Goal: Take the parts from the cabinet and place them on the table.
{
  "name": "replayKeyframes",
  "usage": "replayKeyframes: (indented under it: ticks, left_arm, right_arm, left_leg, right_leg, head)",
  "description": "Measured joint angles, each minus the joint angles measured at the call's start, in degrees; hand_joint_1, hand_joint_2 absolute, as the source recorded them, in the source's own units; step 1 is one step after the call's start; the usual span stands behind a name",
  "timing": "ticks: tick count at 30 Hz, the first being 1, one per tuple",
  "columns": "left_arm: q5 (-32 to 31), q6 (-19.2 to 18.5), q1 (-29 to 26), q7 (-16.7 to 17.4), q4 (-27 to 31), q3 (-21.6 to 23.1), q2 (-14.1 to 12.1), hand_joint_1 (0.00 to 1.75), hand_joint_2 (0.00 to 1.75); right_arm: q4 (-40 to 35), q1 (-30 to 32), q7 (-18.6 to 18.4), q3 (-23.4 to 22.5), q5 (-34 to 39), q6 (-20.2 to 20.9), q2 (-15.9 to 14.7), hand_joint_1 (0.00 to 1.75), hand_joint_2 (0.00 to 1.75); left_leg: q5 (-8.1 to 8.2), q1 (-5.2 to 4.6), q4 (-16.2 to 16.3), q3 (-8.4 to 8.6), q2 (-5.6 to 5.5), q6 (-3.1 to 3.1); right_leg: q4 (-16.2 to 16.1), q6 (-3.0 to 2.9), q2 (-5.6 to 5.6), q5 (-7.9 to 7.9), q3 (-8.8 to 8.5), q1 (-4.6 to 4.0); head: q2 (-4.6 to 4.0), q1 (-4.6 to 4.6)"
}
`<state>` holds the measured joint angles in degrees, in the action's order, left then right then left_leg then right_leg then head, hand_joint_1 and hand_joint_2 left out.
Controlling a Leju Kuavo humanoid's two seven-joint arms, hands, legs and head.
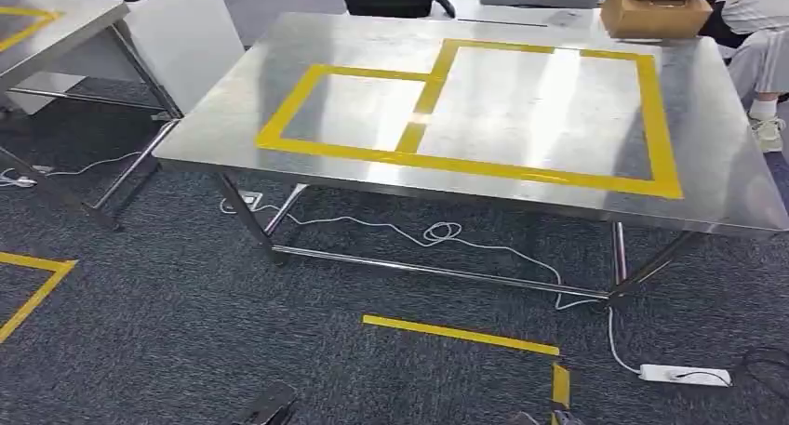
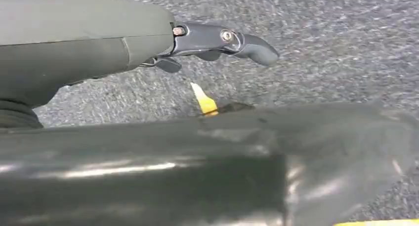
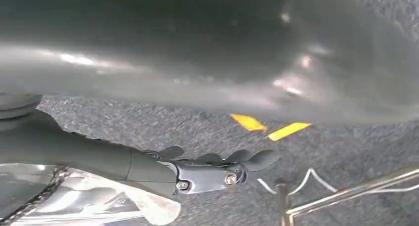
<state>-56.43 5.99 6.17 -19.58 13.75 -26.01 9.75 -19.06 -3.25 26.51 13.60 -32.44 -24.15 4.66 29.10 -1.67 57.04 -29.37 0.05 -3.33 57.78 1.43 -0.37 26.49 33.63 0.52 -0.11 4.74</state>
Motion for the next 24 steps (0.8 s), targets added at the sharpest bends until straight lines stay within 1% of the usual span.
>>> replayKeyframes:
  ticks: [1, 2, 3, 4, 5, 6, 7, 8, 9, 10, 11, 12, 13, 14, 15, 16, 17, 18, 19, 20, 21, 22, 23, 24]
  left_arm:
    - [0.09, 0.07, -0.08, -0.07, 0.0, -0.02, 0.07, 0.0, 0.0]
    - [0.17, 0.17, -0.04, -0.15, 0.0, -0.02, 0.09, 0.0, 0.0]
    - [0.31, 0.22, 0.03, -0.22, 0.0, -0.04, 0.2, 0.0, 0.0]
    - [0.3, 0.22, 0.04, -0.24, 0.0, -0.04, 0.26, 0.0, 0.0]
    - [0.37, 0.28, -0.11, -0.26, 0.0, -0.04, 0.35, 0.0, 0.0]
    - [0.48, 0.39, -0.25, -0.26, 0.0, -0.07, 0.35, 0.0, 0.0]
    - [0.57, 0.42, -0.37, -0.28, 0.0, -0.07, 0.35, 0.0, 0.0]
    - [0.68, 0.44, -0.46, -0.28, 0.0, -0.07, 0.37, 0.0, 0.0]
    - [0.72, 0.5, -0.48, -0.31, 0.0, -0.07, 0.37, 0.0, 0.0]
    - [0.72, 0.57, -0.47, -0.35, 0.0, -0.09, 0.39, 0.0, 0.0]
    - [0.76, 0.66, -0.43, -0.37, 0.0, -0.09, 0.33, 0.0, 0.0]
    - [0.87, 0.77, -0.38, -0.52, 0.0, -0.11, 0.3, 0.0, 0.0]
    - [0.87, 0.76, -0.42, -0.55, 0.0, -0.11, 0.33, 0.0, 0.0]
    - [0.87, 0.79, -0.41, -0.68, 0.0, -0.11, 0.31, 0.0, 0.0]
    - [0.92, 0.79, -0.46, -0.7, 0.0, -0.11, 0.29, 0.0, 0.0]
    - [1.16, 0.79, -0.55, -0.81, 0.0, -0.11, 0.28, 0.0, 0.0]
    - [1.25, 0.79, -0.61, -0.87, 0.0, -0.13, 0.26, 0.0, 0.0]
    - [1.27, 0.79, -0.64, -0.96, 0.0, -0.13, 0.26, 0.0, 0.0]
    - [1.27, 0.79, -0.63, -1.03, 0.0, -0.13, 0.26, 0.0, 0.0]
    - [1.27, 0.79, -0.6, -1.03, 0.0, -0.13, 0.26, 0.0, 0.0]
    - [1.29, 0.79, -0.61, -1.05, 0.0, -0.13, 0.26, 0.0, 0.0]
    - [1.33, 0.79, -0.67, -1.05, 0.0, -0.15, 0.26, 0.0, 0.0]
    - [1.35, 0.79, -0.79, -1.05, 0.0, -0.15, 0.26, 0.0, 0.0]
    - [1.4, 0.79, -0.89, -1.07, 0.0, -0.15, 0.26, 0.0, 0.0]
  right_arm:
    - [-0.04, -0.06, -0.09, -0.02, -0.09, 0.09, -0.02, 0.0, 0.0]
    - [-0.07, -0.08, -0.13, 0.0, -0.09, 0.11, -0.13, 0.0, 0.0]
    - [-0.13, -0.17, -0.17, 0.0, -0.11, 0.18, -0.13, 0.0, 0.0]
    - [-0.2, -0.26, -0.22, 0.0, -0.11, 0.2, -0.13, 0.0, 0.0]
    - [-0.2, -0.29, -0.26, 0.0, -0.11, 0.2, -0.2, 0.0, 0.0]
    - [-0.2, -0.24, -0.28, 0.0, -0.13, 0.22, -0.22, 0.0, 0.0]
    - [-0.2, -0.13, -0.33, 0.0, -0.13, 0.28, -0.24, 0.0, 0.0]
    - [-0.2, -0.07, -0.37, 0.0, -0.13, 0.31, -0.28, 0.0, 0.0]
    - [-0.2, -0.1, -0.37, 0.0, -0.15, 0.31, -0.42, 0.0, 0.0]
    - [-0.22, -0.18, -0.37, 0.0, -0.17, 0.33, -0.42, 0.0, 0.0]
    - [-0.26, -0.35, -0.39, 0.02, -0.2, 0.33, -0.42, 0.0, 0.0]
    - [-0.3, -0.47, -0.39, 0.11, -0.22, 0.39, -0.42, 0.0, 0.0]
    - [-0.37, -0.48, -0.42, 0.13, -0.22, 0.39, -0.42, 0.0, 0.0]
    - [-0.39, -0.4, -0.46, 0.13, -0.22, 0.44, -0.42, 0.0, 0.0]
    - [-0.39, -0.35, -0.46, 0.13, -0.22, 0.46, -0.42, 0.0, 0.0]
    - [-0.39, -0.25, -0.46, 0.15, -0.22, 0.48, -0.42, 0.0, 0.0]
    - [-0.44, -0.27, -0.46, 0.17, -0.22, 0.52, -0.42, 0.0, 0.0]
    - [-0.48, -0.42, -0.52, 0.18, -0.22, 0.54, -0.46, 0.0, 0.0]
    - [-0.52, -0.52, -0.52, 0.17, -0.22, 0.52, -0.48, 0.0, 0.0]
    - [-0.55, -0.53, -0.55, 0.17, -0.22, 0.55, -0.48, 0.0, 0.0]
    - [-0.59, -0.44, -0.55, 0.2, -0.22, 0.57, -0.48, 0.0, 0.0]
    - [-0.63, -0.35, -0.55, 0.2, -0.24, 0.68, -0.48, 0.0, 0.0]
    - [-0.63, -0.3, -0.57, 0.2, -0.24, 0.68, -0.48, 0.0, 0.0]
    - [-0.68, -0.3, -0.59, 0.2, -0.24, 0.68, -0.48, 0.0, 0.0]
  left_leg:
    - [-1.02, 0.75, -1.4, 0.38, 0.12, 0.13]
    - [-1.57, 0.85, -1.93, 0.23, 0.36, 0.44]
    - [-1.97, 0.88, -1.95, -0.21, 0.31, 0.05]
    - [-2.23, 0.87, -1.9, -0.67, 0.33, 0.09]
    - [-2.51, 0.86, -1.88, -1.08, 0.37, 0.14]
    - [-2.77, 0.87, -1.78, -1.54, 0.43, 0.22]
    - [-3.04, 0.95, -1.6, -2.03, 0.45, 0.36]
    - [-3.22, 1.06, -1.32, -2.5, 0.45, 0.52]
    - [-3.33, 1.17, -0.93, -2.9, 0.44, 0.7]
    - [-3.31, 1.31, -0.35, -3.33, 0.44, 0.82]
    - [-3.22, 1.2, 0.4, -3.8, 0.43, 1.15]
    - [-3.12, 0.81, 1.13, -4.27, 0.39, 1.55]
    - [-3.25, 0.81, 1.21, -4.39, 0.32, 1.58]
    - [-3.44, 0.84, 1.11, -4.45, 0.34, 1.82]
    - [-3.62, 0.86, 1.18, -4.49, 0.31, 1.99]
    - [-3.89, 0.97, 1.14, -4.55, 0.31, 2.3]
    - [-3.86, 0.98, 1.3, -4.76, 0.23, 2.53]
    - [-2.45, 1.12, 2.05, -5.13, 0.16, 3.02]
    - [-0.07, 1.25, 4.58, -5.99, 0.14, 3.39]
    - [2.6, 1.47, 8.7, -7.43, 0.15, 3.67]
    - [5.14, 1.57, 13.65, -9.15, 0.15, 3.86]
    - [6.98, 1.62, 17.86, -10.44, 0.14, 3.94]
    - [7.16, 1.66, 19.04, -10.45, 0.15, 3.91]
    - [6.12, 1.66, 17.62, -9.12, 0.14, 3.8]
  right_leg:
    - [0.1, 0.26, 0.03, 0.2, 0.16, -0.2]
    - [0.93, 0.58, 0.2, 1.51, 0.99, -0.1]
    - [3.81, 0.79, 0.27, 4.03, 2.07, -0.08]
    - [8.26, 1.01, 0.28, 6.61, 3.68, 0.12]
    - [12.61, 1.29, 0.28, 8.71, 5.24, 0.18]
    - [15.75, 1.57, 0.27, 9.96, 6.27, 0.19]
    - [16.41, 1.79, 0.26, 9.8, 6.07, 0.25]
    - [14.04, 1.99, 0.25, 8.29, 4.23, 0.42]
    - [9.67, 2.18, 0.24, 6.29, 1.47, 0.58]
    - [3.87, 2.36, 0.21, 4.12, -2.11, 0.79]
    - [-0.49, 2.63, 0.25, 4.52, -4.28, 0.99]
    - [-0.66, 1.82, 0.63, 4.42, -4.36, 0.68]
    - [-0.47, 1.24, 0.65, 4.3, -4.43, 0.75]
    - [-0.21, 1.14, 0.63, 4.31, -4.43, 0.71]
    - [-0.12, 0.92, 0.6, 4.16, -3.99, 0.61]
    - [0.03, 0.61, 0.61, 3.99, -4.2, 0.5]
    - [-0.24, -0.13, 0.51, 3.47, -3.76, 0.82]
    - [-0.25, -0.69, 0.37, 3.11, -3.74, 0.89]
    - [-0.24, -1.08, 0.38, 2.86, -3.37, 0.89]
    - [-0.21, -1.22, 0.36, 2.59, -2.97, 0.82]
    - [-0.17, -1.25, 0.31, 2.33, -2.55, 0.76]
    - [-0.14, -1.22, 0.23, 2.03, -2.07, 0.72]
    - [-0.13, -1.19, 0.21, 1.77, -1.71, 0.72]
    - [-0.13, -1.12, 0.22, 1.46, -1.37, 0.71]
  head:
    - [0.0, -0.04]
    - [0.0, -0.04]
    - [0.0, -0.37]
    - [0.0, -0.42]
    - [0.0, -0.28]
    - [0.0, -0.35]
    - [0.0, -0.35]
    - [0.0, -0.35]
    - [0.0, -0.33]
    - [0.0, -0.33]
    - [0.0, -0.39]
    - [0.0, -0.38]
    - [0.0, -0.15]
    - [0.0, -0.09]
    - [0.0, -0.15]
    - [0.0, -0.2]
    - [0.0, -0.2]
    - [0.0, -0.09]
    - [0.0, 0.11]
    - [0.0, 0.11]
    - [0.0, 0.13]
    - [0.0, 0.11]
    - [0.0, 0.13]
    - [0.0, 0.11]
